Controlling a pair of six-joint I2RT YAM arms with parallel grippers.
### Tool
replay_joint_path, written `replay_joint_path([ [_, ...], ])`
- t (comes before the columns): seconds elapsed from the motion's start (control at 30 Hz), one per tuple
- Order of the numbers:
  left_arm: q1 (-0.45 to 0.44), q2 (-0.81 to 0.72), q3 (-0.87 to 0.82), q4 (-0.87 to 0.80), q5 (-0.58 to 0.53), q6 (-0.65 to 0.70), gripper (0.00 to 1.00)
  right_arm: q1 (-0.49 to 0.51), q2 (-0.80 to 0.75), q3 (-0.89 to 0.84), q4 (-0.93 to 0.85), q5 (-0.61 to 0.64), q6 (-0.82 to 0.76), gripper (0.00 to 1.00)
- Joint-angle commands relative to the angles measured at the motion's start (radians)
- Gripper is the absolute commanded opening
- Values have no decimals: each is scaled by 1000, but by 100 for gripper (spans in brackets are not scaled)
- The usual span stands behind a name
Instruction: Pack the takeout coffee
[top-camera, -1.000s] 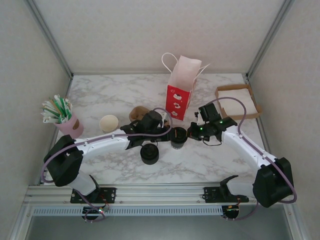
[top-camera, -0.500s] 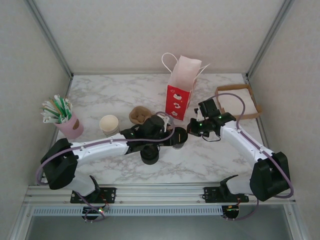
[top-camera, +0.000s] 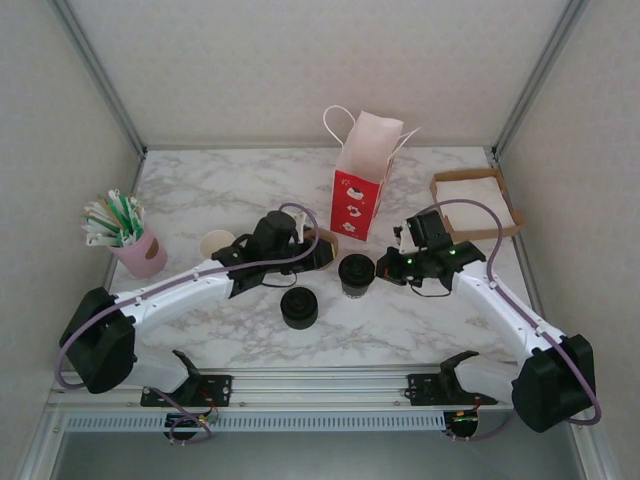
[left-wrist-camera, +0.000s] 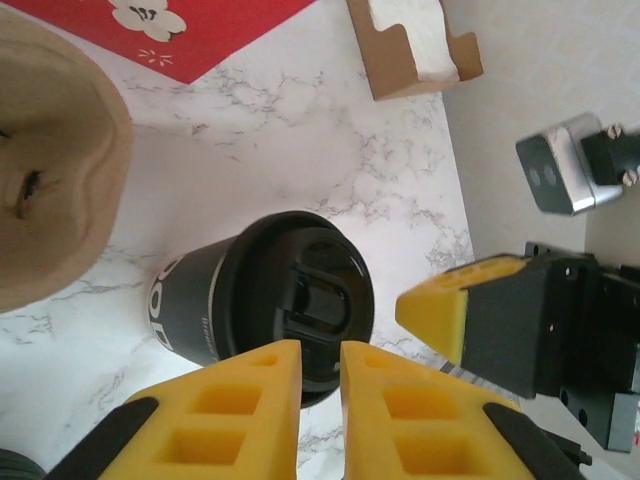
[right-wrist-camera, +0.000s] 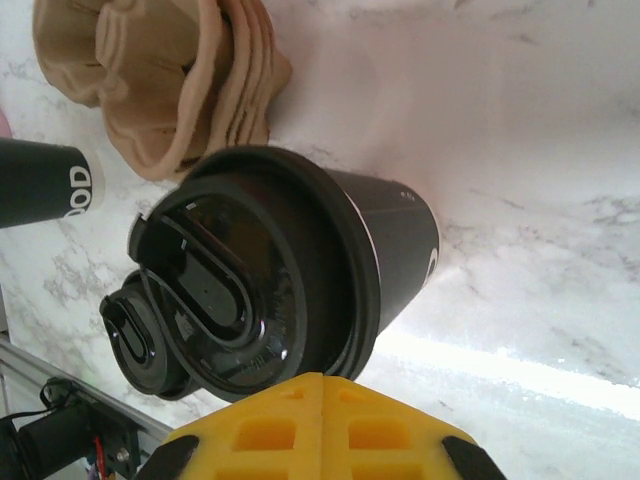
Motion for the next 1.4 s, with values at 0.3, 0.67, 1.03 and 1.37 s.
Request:
replay_joint_path([
  [0.3,11,133,-16,113,105,9,16,-6,48,-38,66,-79,24,0],
  [0.67,12,182,-27,127,105,7,14,-5,72,-56,76,-62,18,0],
  [1.03,11,195,-56,150,105,-5,13,-6,111,-74,78,-41,7,0],
  [1.37,11,134,-41,104,81,-1,14,-4,42,-2,-12,-23,0,8],
])
